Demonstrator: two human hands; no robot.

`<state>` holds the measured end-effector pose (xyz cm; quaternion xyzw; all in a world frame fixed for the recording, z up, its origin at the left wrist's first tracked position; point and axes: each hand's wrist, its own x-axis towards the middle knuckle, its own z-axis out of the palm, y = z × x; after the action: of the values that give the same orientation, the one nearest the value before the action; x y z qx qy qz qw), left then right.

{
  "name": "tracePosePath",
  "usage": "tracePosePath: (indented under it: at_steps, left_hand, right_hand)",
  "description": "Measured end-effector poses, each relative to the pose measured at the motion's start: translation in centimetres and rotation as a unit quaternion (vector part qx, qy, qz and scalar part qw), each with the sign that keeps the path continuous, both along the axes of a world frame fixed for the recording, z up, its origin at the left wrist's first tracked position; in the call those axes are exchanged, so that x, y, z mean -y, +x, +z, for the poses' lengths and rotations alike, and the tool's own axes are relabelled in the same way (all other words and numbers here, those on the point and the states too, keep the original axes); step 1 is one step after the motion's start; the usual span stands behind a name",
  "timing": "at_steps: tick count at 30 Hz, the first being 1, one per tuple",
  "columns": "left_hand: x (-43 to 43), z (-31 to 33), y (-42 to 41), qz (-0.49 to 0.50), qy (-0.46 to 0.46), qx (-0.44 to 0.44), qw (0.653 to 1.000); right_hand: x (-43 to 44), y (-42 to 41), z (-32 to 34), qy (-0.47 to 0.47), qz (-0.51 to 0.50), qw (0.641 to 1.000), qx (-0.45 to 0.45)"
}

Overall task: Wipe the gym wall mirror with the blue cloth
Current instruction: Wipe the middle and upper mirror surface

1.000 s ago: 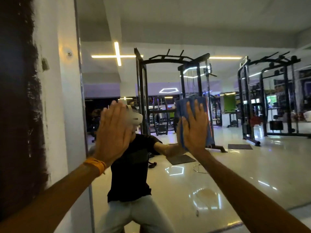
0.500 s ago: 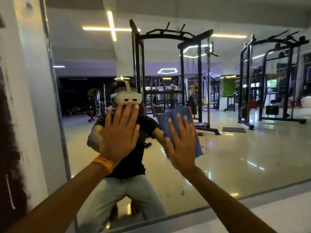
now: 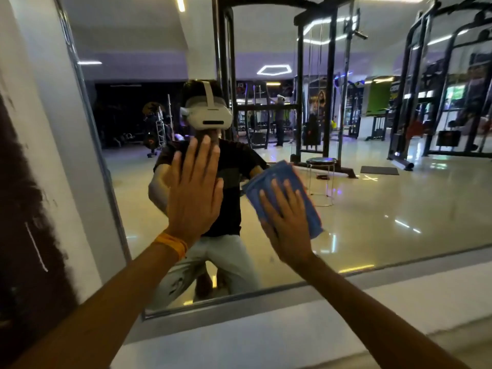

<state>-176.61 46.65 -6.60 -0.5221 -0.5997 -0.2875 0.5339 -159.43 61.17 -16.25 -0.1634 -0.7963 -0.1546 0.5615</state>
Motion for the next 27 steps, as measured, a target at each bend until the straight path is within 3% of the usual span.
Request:
tracePosePath:
  at_steps: [3, 5, 8, 10, 11, 14, 16, 18, 23, 25, 27]
  left_hand:
    - [2.0, -5.3, -1.3, 0.017, -0.055, -0.049, 0.997]
    - [2.4, -6.5, -2.2, 0.029, -0.056, -0.063, 0.996]
    - [1.9, -6.9, -2.3, 0.041, -0.04, -0.073, 0.996]
    - [1.8, -7.2, -2.3, 0.04, -0.036, -0.076, 0.996]
    - [1.8, -7.3, -2.4, 0.035, -0.035, -0.073, 0.996]
    - [2.0, -7.0, -2.4, 0.022, -0.028, -0.067, 0.997]
    - [2.1, -6.8, -2.5, 0.016, -0.034, -0.074, 0.997]
    - [2.3, -6.9, -2.6, 0.012, -0.04, -0.073, 0.996]
    - [2.0, -7.1, -2.3, 0.004, -0.03, -0.05, 0.998]
    - [1.6, -7.9, -1.7, -0.004, -0.014, -0.023, 1.0]
    - [1.3, -9.5, -1.4, -0.003, -0.024, -0.01, 1.0]
  right_hand:
    - [0.0, 1.3, -3.9, 0.107, -0.005, 0.987, 0.116]
    - [-1.8, 3.1, -1.3, 0.123, -0.006, 0.986, 0.108]
    - [-3.7, 6.1, 2.9, -0.049, -0.032, 0.997, -0.053]
    - [-2.0, 4.9, 1.9, -0.166, -0.04, 0.972, -0.16]
    - [-0.1, 3.1, 0.2, -0.182, -0.032, 0.968, -0.168]
    - [5.8, -3.1, -6.6, -0.101, 0.025, 0.993, -0.048]
    - [6.2, -3.7, -9.5, -0.028, 0.003, 0.999, 0.033]
    - [3.7, -1.1, -9.5, -0.004, -0.043, 0.998, 0.05]
    - [-0.2, 4.7, -5.5, -0.211, -0.082, 0.963, -0.149]
    - [2.3, 1.5, -5.8, -0.261, -0.066, 0.941, -0.204]
    - [6.9, -3.5, -8.5, -0.261, -0.016, 0.947, -0.187]
